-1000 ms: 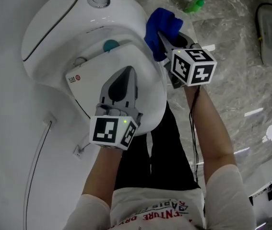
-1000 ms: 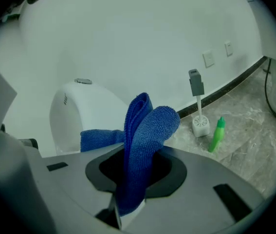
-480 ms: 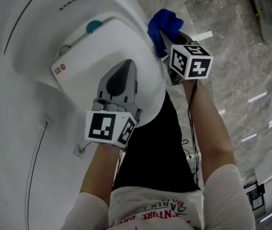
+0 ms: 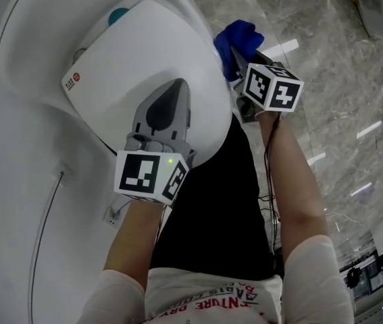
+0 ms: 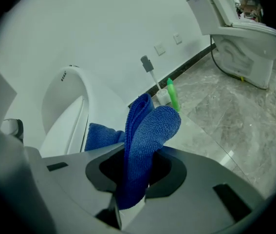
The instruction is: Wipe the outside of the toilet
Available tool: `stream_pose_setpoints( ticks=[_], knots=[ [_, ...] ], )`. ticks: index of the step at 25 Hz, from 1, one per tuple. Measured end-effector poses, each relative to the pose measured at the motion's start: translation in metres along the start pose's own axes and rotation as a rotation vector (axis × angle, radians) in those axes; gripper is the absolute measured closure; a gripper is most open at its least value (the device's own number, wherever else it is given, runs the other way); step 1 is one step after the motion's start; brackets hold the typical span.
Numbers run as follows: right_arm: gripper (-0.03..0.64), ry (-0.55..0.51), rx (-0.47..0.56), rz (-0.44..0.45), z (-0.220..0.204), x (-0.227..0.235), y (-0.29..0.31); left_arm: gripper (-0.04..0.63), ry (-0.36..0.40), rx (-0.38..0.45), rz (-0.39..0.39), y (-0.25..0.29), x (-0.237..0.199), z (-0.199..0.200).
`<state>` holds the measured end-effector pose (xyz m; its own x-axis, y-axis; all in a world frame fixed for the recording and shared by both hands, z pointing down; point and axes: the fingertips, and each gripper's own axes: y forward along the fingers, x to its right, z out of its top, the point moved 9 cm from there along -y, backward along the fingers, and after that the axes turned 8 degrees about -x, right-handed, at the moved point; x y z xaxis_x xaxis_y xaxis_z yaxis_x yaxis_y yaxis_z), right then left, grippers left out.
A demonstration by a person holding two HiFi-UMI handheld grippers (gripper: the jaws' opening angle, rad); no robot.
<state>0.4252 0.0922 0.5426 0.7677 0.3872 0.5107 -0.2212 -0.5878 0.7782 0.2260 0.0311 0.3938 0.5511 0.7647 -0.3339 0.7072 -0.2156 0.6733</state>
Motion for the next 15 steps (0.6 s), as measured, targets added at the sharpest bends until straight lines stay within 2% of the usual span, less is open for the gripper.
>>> stream_pose_setpoints(
  ticks=[5,10,15],
  knots=[
    [0.540,0.045,-0.010,0.015,-0.035,0.011,-0.016,0.589,0.026,-0.009,-0.019,-0.008,0.023,-0.023],
    [0.540,-0.003,0.027,-0.001,-0.063,0.012,-0.031,0.589,0.039,-0.025,-0.040,-0.017,0.041,-0.045],
    [0.540,0.023,0.014,0.034,-0.099,0.012,-0.045,0.589,0.034,-0.004,-0.013,-0.035,0.052,-0.066]
  ],
)
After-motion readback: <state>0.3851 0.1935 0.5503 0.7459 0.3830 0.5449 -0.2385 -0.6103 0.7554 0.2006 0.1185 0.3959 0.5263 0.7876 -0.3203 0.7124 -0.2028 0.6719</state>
